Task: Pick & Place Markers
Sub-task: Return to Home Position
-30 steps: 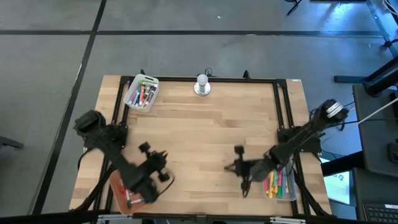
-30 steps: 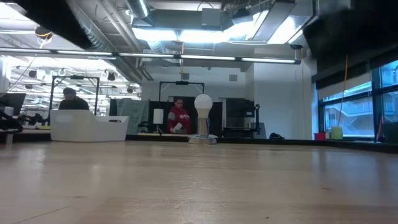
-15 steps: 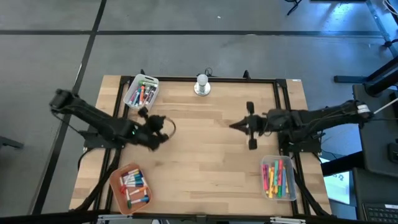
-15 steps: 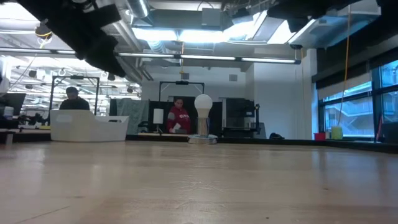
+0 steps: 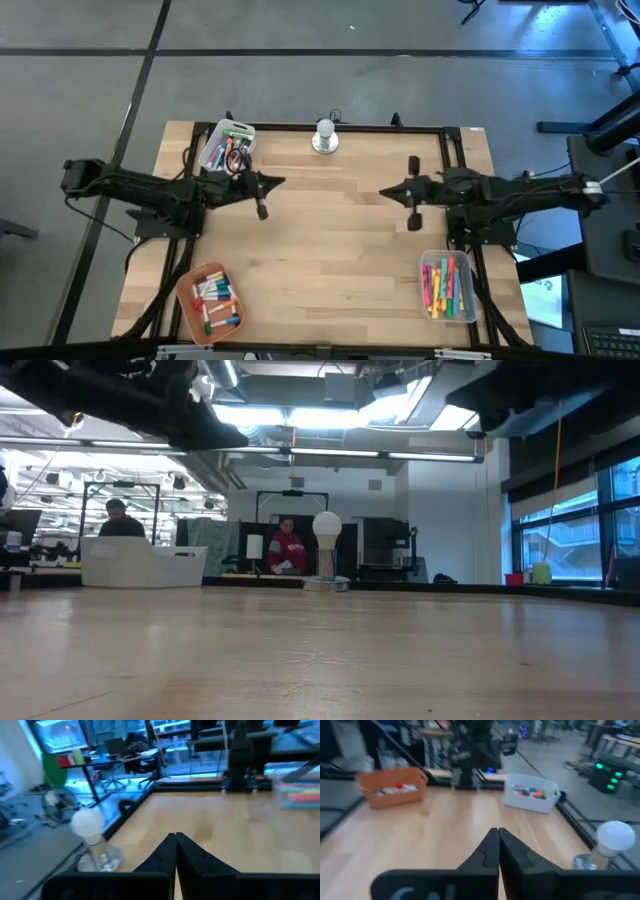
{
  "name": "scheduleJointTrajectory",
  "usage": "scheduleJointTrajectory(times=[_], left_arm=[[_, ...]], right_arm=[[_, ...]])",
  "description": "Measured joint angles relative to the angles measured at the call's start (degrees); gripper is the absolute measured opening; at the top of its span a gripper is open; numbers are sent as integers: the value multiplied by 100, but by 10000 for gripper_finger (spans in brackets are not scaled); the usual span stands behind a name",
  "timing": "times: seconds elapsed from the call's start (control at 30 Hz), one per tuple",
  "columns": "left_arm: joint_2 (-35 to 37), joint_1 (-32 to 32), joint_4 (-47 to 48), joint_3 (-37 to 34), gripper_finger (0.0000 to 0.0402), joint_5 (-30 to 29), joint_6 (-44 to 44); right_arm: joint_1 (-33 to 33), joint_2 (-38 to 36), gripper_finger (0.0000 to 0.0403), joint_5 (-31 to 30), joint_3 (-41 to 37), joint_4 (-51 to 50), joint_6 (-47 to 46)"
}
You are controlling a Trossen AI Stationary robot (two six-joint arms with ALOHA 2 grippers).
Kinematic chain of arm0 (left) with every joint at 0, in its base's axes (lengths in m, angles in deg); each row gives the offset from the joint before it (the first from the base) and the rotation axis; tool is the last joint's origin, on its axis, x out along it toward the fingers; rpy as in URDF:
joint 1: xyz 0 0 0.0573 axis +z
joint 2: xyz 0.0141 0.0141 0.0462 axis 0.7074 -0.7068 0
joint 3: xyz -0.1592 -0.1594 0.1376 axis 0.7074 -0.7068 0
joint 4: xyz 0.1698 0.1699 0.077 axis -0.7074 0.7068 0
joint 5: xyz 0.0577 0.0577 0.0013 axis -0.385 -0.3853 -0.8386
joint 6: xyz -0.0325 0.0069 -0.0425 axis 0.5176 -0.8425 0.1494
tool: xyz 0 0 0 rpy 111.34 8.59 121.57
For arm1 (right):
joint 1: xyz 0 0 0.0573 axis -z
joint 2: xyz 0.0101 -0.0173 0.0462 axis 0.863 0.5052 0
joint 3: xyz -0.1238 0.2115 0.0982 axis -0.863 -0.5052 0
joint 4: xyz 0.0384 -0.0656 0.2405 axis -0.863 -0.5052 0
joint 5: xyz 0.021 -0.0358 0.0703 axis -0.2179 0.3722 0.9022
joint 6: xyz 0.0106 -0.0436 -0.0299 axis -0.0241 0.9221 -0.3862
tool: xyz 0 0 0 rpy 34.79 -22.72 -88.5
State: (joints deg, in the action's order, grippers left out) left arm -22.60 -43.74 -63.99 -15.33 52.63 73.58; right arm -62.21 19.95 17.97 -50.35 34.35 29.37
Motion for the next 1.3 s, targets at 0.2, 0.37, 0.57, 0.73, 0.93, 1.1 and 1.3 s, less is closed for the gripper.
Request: scheduleJointTrajectory(times=[0.2, 0.37, 0.57, 0.73, 0.93, 1.1, 1.3], left_arm=[[703, -56, 742, -4, 2, -362, -525], [1559, -168, 1521, -2, 2, -335, -418], [2119, -192, 1142, -734, 3, -705, -375], [2499, -195, 633, -1380, 1, -750, -160], [3169, -201, 711, -1611, 7, -1065, 243], [3696, -204, 1184, -1615, 12, -485, 165], [4363, -204, 1666, -1615, 12, 309, 71]], right_arm=[[314, -1443, 1, 525, -717, -90, -257], [418, -2658, 1, 507, -1016, -594, -265], [418, -3816, 1, 657, -1563, -726, -193], [418, -4175, 1, 657, -1795, -841, -396], [416, -4174, 1, 611, -2122, -537, -877], [416, -4174, 1, 672, -2496, -47, -961], [417, -4173, 2, 698, -2994, 481, -1054]])
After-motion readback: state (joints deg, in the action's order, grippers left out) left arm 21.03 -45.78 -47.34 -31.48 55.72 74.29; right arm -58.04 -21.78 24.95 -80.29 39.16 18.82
